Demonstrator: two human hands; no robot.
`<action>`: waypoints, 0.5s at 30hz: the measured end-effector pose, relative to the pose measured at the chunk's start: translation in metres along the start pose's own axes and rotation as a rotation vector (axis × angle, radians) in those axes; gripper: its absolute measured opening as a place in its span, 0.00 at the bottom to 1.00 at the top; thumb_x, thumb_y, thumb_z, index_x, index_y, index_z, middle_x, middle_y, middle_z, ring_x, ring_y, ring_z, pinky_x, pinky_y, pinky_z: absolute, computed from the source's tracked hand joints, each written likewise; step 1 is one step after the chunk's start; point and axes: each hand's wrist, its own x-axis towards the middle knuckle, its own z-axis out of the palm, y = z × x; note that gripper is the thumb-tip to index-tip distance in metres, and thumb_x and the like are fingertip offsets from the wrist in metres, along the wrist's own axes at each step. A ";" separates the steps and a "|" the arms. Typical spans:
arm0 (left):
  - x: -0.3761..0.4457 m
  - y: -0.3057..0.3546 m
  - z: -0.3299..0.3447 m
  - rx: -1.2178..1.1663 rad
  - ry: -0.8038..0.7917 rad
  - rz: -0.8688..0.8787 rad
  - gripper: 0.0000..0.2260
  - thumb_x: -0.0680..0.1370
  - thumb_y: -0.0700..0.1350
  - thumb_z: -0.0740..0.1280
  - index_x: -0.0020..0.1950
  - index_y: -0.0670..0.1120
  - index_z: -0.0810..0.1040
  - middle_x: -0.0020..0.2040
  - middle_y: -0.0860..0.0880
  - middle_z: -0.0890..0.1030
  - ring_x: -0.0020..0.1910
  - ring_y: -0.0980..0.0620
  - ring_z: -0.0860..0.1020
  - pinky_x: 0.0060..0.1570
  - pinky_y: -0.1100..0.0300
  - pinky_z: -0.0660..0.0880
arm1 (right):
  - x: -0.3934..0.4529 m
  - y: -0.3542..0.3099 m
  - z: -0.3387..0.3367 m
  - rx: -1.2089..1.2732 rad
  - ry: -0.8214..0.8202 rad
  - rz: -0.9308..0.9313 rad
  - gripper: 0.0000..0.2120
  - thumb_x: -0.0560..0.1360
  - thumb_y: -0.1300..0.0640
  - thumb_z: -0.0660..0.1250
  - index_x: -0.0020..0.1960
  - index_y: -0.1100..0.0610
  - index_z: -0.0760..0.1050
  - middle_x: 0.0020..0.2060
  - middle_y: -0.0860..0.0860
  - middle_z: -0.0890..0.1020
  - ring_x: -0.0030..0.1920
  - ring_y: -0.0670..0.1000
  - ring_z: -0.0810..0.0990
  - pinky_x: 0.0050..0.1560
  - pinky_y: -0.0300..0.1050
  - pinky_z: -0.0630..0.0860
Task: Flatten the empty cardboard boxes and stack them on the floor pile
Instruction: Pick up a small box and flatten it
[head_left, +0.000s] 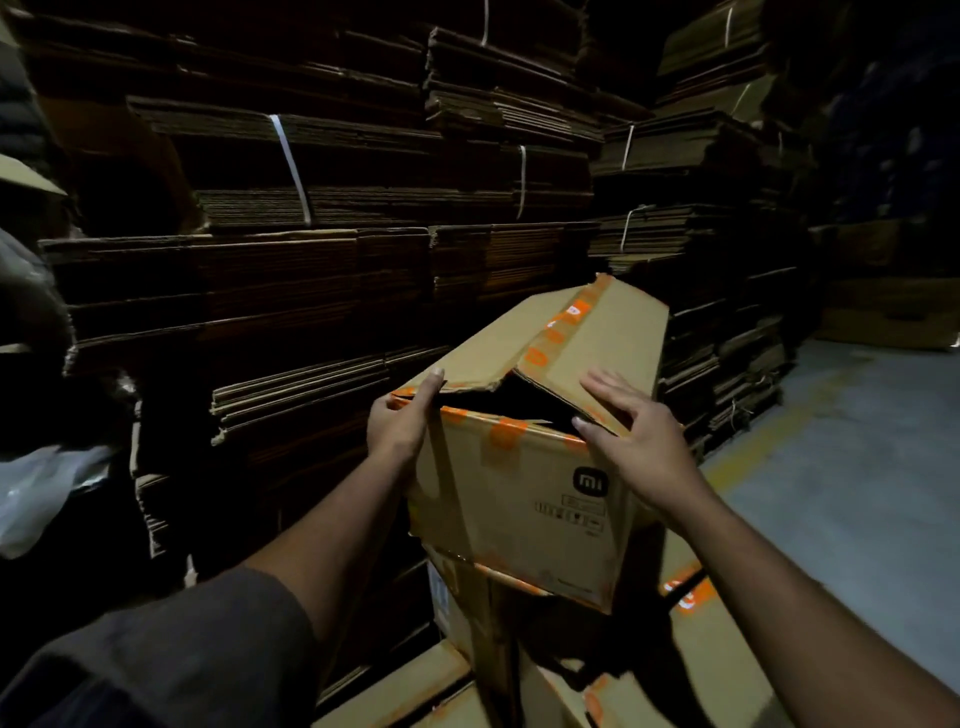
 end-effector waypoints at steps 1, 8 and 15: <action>-0.004 0.000 0.001 -0.012 0.002 -0.009 0.42 0.63 0.71 0.74 0.69 0.48 0.73 0.61 0.45 0.79 0.57 0.43 0.79 0.61 0.43 0.77 | -0.005 0.005 -0.004 0.064 -0.049 0.017 0.24 0.75 0.50 0.73 0.70 0.51 0.75 0.71 0.40 0.70 0.74 0.39 0.61 0.74 0.42 0.56; -0.016 0.000 0.013 0.014 -0.043 0.001 0.21 0.70 0.64 0.74 0.49 0.49 0.76 0.55 0.45 0.81 0.54 0.44 0.79 0.60 0.46 0.76 | -0.015 0.026 0.009 0.402 0.467 0.541 0.40 0.72 0.41 0.73 0.77 0.53 0.62 0.74 0.50 0.66 0.71 0.54 0.69 0.67 0.51 0.72; -0.048 0.006 -0.010 0.168 -0.225 0.079 0.22 0.72 0.63 0.74 0.56 0.48 0.78 0.53 0.48 0.81 0.51 0.49 0.79 0.43 0.57 0.73 | -0.036 0.028 -0.001 0.625 0.334 0.744 0.25 0.71 0.45 0.75 0.64 0.52 0.75 0.52 0.51 0.82 0.49 0.54 0.80 0.43 0.48 0.78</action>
